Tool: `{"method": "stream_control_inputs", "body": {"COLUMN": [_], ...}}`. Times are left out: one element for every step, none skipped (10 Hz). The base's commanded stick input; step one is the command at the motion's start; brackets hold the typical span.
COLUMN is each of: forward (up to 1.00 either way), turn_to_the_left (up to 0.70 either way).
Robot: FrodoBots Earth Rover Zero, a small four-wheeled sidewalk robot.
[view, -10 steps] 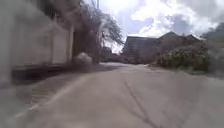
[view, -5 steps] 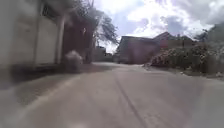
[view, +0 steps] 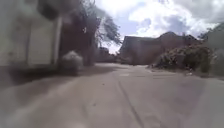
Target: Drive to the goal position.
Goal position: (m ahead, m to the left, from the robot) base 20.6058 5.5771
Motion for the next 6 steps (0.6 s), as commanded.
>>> {"method": "stream_control_inputs", "body": {"forward": [1.0,1.0,1.0,1.0,1.0,1.0], "turn_to_the_left": [0.0,0.0,0.0,0.0,0.0,0.0]}}
